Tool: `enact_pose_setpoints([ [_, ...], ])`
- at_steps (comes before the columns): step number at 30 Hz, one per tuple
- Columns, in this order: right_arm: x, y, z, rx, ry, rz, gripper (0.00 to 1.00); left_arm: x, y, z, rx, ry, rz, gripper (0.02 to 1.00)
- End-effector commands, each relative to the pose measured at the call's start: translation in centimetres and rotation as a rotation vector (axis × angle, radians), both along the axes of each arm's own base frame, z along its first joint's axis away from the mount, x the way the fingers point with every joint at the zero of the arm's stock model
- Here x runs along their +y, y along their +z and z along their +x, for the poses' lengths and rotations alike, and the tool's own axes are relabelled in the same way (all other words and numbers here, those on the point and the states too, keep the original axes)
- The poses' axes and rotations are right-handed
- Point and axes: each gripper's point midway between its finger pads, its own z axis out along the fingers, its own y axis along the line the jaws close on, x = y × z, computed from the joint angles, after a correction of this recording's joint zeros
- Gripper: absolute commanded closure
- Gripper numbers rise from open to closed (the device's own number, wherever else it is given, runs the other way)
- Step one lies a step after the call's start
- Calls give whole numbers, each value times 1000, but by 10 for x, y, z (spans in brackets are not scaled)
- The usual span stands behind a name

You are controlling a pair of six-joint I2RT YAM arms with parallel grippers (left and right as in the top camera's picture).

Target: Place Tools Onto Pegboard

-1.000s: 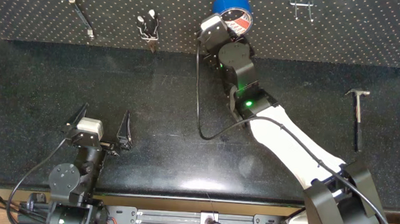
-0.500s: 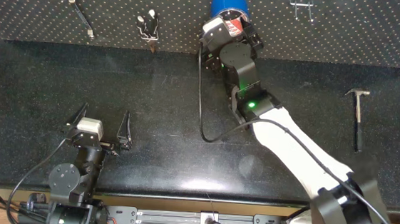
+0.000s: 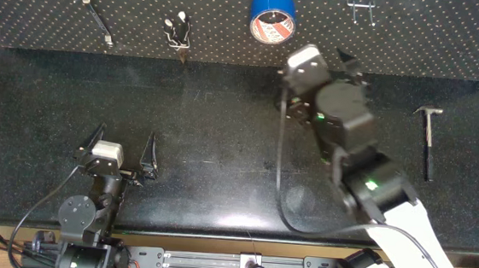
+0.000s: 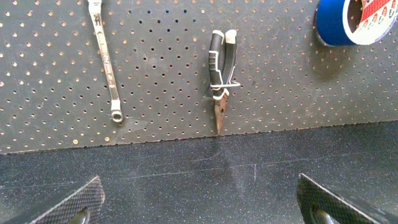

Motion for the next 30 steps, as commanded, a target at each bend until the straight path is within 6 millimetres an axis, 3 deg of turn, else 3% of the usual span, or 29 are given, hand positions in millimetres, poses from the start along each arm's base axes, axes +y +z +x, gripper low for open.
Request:
enact_pose_setpoints([
  [1, -56, 13, -9, 1, -130, 77, 9, 1, 0, 0, 0, 8, -7, 23],
  [5, -124, 18, -16, -9, -326, 78, 9, 1, 0, 0, 0, 8, -7, 23],
  [10, -176, 13, -18, 3, -436, 152, 9, 1, 0, 0, 0, 8, -7, 23],
  [17, -220, -6, -19, 55, -526, 329, 12, 1, 0, 0, 0, 8, -7, 23],
  [21, -246, -7, -31, 48, -592, 427, 12, 1, 0, 0, 0, 8, -7, 23],
  [24, -265, -21, -46, 93, -676, 444, 14, 1, 0, 0, 0, 8, -7, 23],
  [30, -282, -35, -58, 141, -747, 465, 12, 1, 0, 0, 0, 8, -7, 23],
])
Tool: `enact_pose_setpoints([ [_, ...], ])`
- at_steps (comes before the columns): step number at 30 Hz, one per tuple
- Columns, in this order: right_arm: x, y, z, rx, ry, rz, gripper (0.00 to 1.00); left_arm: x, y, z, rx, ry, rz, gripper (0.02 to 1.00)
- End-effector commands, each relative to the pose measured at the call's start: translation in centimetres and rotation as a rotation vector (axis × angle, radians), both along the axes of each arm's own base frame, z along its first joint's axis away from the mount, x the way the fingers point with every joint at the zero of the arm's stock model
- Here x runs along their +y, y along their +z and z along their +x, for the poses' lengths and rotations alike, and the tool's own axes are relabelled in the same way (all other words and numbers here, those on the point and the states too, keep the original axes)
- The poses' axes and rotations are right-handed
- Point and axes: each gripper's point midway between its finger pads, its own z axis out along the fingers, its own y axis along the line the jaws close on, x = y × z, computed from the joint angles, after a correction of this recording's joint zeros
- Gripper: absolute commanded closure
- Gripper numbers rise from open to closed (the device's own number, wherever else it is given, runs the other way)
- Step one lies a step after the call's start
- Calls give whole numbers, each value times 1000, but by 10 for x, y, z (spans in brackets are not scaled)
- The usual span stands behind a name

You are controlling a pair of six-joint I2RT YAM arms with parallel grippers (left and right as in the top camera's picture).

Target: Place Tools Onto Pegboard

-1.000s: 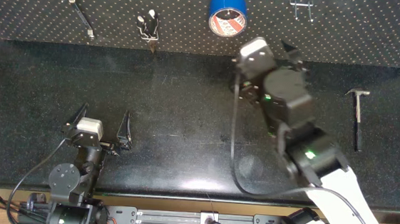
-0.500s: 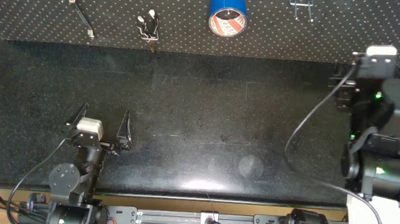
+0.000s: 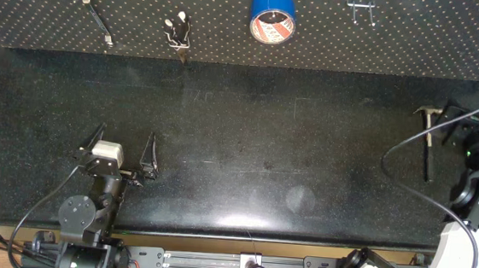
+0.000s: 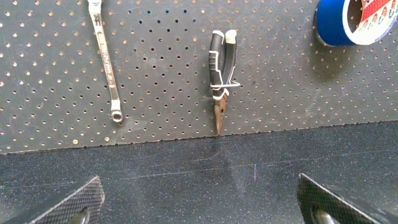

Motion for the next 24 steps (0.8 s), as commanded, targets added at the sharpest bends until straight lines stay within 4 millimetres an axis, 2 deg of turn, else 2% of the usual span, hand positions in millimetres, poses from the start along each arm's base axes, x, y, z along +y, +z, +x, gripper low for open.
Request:
enact_pose_setpoints([
  [1, -3, -7, 1, 4, -12, 41, 14, 1, 0, 0, 0, 7, -7, 20],
  [10, -6, -12, 1, 23, -17, 33, 12, 1, 0, 0, 0, 7, -7, 23],
  [17, -39, -31, -19, 207, -81, -150, 14, 1, 0, 0, 0, 7, -7, 23],
  [19, -45, -40, -22, 292, -36, -224, 14, 1, 0, 0, 0, 7, -7, 23],
  [21, -44, -60, -24, 415, 80, -286, 14, 1, 0, 0, 0, 7, -7, 23],
  [24, -49, -81, -25, 481, 105, -255, 16, 1, 0, 0, 0, 7, -7, 23],
])
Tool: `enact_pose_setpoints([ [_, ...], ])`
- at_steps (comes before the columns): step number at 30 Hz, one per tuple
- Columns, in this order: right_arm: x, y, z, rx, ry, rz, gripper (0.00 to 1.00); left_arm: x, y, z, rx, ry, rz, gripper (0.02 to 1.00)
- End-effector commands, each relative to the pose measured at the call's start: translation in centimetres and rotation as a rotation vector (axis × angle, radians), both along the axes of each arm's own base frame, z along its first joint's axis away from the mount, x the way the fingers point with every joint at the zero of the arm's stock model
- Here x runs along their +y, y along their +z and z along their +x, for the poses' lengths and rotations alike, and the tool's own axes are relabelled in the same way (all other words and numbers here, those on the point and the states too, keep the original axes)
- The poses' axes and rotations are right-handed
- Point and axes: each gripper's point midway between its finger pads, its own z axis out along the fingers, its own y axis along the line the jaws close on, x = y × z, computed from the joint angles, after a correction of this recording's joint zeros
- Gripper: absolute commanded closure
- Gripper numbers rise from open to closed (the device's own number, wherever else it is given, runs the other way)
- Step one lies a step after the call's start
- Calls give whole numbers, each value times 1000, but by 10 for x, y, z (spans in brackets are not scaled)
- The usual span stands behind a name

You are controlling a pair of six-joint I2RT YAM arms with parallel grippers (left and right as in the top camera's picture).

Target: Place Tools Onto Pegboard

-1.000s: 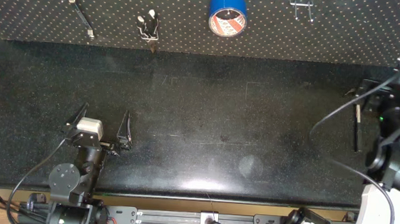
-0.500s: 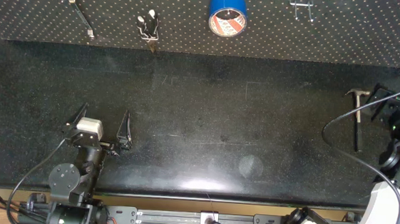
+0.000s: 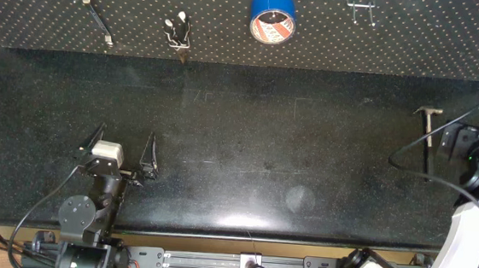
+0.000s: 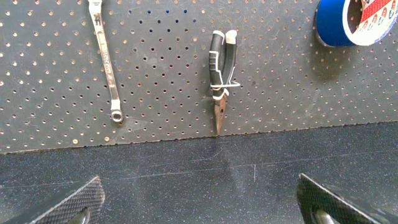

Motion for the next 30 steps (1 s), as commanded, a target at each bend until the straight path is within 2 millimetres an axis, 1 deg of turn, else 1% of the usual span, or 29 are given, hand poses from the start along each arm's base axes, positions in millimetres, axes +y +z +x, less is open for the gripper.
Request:
enact_pose_setpoints([
  [1, -13, -34, -6, 171, 76, -37, 14, 1, 0, 0, 0, 7, -4, 23],
  [5, -11, -60, -6, 241, 86, 30, 14, 1, 0, 0, 0, 7, -4, 23],
  [8, 2, -75, -4, 266, 194, 86, 14, 1, 0, 0, 0, 7, -4, 23],
  [9, 3, -80, -2, 267, 219, 103, 14, 1, 0, 0, 0, 7, -4, 23],
  [11, 1, -90, -2, 277, 259, 129, 14, 1, 0, 0, 0, 7, -4, 25],
  [14, -4, -113, -7, 332, 298, 165, 14, 1, 0, 0, 0, 7, -4, 20],
  [20, 2, -147, -16, 432, 328, 248, 14, 1, 0, 0, 0, 7, -4, 23],
  [22, 1, -154, -17, 452, 329, 253, 16, 1, 0, 0, 0, 7, -4, 23],
  [26, -10, -161, -26, 568, 297, 172, 14, 1, 0, 0, 0, 7, -4, 23],
  [28, -11, -162, -27, 598, 296, 151, 14, 1, 0, 0, 0, 7, -4, 23],
  [30, -6, -163, -28, 613, 308, 156, 14, 1, 0, 0, 0, 7, -4, 23],
])
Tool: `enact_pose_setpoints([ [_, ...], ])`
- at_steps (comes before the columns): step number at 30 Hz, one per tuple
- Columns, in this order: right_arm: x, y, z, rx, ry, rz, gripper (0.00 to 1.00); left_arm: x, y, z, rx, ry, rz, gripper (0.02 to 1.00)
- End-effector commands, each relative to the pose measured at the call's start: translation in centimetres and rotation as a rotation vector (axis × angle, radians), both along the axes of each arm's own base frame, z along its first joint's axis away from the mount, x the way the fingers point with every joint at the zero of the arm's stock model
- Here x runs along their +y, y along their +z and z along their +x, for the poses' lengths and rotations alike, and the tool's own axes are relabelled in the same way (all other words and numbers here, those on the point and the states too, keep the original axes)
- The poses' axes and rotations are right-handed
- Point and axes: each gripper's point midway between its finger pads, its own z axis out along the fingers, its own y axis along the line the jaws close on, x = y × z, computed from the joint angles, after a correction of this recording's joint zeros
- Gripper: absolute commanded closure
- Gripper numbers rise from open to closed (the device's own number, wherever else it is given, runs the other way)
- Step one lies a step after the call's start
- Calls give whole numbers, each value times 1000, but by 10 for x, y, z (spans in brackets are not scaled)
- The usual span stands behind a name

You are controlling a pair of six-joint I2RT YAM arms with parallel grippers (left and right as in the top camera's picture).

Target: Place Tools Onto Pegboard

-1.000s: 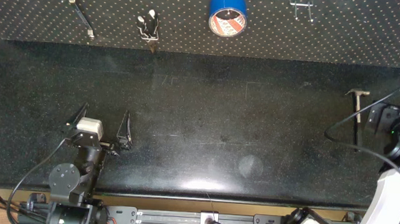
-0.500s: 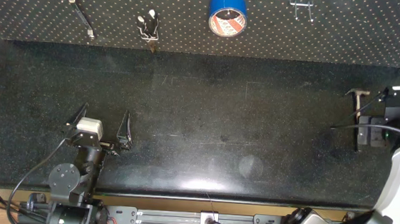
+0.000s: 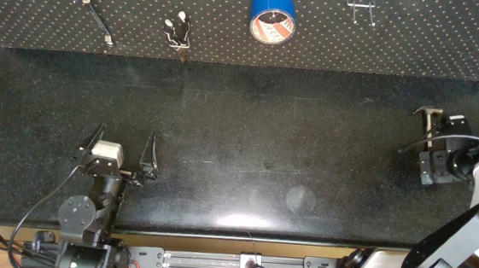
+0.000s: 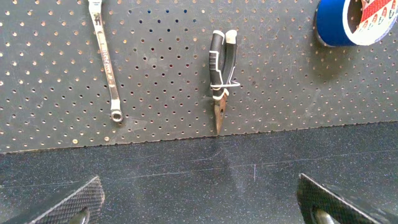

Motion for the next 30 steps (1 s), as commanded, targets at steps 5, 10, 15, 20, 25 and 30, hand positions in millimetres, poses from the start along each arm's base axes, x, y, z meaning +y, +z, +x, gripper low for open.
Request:
enact_pose_setpoints([
  [5, 23, -9, -3, 61, 38, 55, 16, 1, 0, 0, 0, 8, -4, 23],
  [10, 40, -9, 6, -2, -69, 177, 14, 1, 0, 0, 0, 8, -4, 23],
  [15, 38, -14, 13, -30, -247, 219, 14, 1, 0, 0, 0, 8, -4, 23],
  [20, 30, -14, 15, -43, -295, 196, 9, 1, 0, 0, 0, 7, -4, 23],
  [25, 26, -15, 12, -19, -224, 151, 9, 1, 0, 0, 0, 8, -4, 23],
  [30, 27, -16, 10, -6, -159, 143, 7, 1, 0, 0, 0, 8, -4, 25],
])
